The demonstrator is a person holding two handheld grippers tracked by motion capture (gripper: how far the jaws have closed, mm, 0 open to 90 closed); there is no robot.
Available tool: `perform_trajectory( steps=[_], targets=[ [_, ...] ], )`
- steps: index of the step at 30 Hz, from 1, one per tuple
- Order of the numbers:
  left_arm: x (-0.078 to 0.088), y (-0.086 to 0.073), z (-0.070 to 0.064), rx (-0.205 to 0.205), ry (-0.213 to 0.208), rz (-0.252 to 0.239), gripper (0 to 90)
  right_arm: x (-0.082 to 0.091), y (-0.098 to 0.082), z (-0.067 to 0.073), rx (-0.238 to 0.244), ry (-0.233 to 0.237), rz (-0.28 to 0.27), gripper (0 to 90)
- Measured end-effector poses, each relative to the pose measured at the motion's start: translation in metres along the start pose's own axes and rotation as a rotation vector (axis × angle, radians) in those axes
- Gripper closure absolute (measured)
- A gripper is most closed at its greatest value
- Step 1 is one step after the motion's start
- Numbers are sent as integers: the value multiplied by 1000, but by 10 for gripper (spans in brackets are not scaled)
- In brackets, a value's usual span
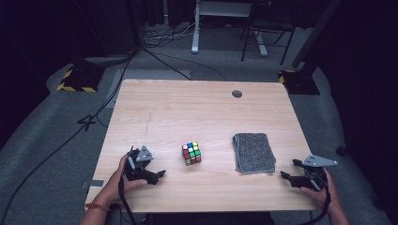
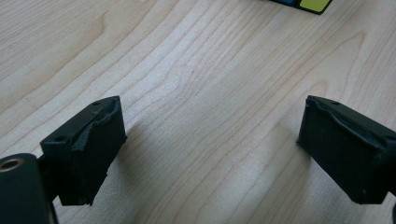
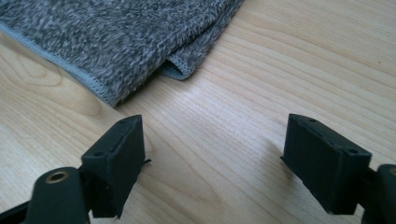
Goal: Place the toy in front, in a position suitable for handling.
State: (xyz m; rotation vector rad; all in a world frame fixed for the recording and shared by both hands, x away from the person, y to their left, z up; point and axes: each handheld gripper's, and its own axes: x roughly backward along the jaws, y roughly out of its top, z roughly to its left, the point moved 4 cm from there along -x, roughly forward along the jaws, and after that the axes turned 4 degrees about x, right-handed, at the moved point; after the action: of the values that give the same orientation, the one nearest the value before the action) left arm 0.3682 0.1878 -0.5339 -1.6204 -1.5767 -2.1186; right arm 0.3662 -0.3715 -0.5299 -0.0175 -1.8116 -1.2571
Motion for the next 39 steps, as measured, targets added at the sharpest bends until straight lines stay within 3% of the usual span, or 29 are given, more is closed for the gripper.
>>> perform_trajectory(
  steps=[8,16,18,19,20,21,23,26,28,34,39],
  targets=[
    [-2,2,-2,-3,-2,0,70,-2,1,-2,-20,5,13,155],
    [-6,6,-5,-35,-31,7,57,-4,4,-1,-14,10,36,155],
    [-7,7,-5,-38,-31,8,57,-3,6,-1,19,14,50,157],
    [-7,7,-6,-37,-30,8,57,0,9,-1,52,12,97,224],
    [-7,7,-6,-37,-31,6,57,0,9,-1,52,12,97,224],
    [-7,7,-7,-39,-32,8,57,2,11,1,58,23,82,241],
    [-8,8,-9,-43,-37,7,57,5,19,5,56,90,15,216],
    [-8,8,-9,-49,-41,8,56,8,41,19,131,133,-32,228],
    [-9,8,-9,-47,-41,8,55,5,55,28,185,169,-25,234],
    [-9,9,-9,-59,-50,11,51,-23,91,49,303,204,22,263],
    [-12,12,-10,-71,-59,16,35,-48,102,54,322,222,61,267]
  ],
)
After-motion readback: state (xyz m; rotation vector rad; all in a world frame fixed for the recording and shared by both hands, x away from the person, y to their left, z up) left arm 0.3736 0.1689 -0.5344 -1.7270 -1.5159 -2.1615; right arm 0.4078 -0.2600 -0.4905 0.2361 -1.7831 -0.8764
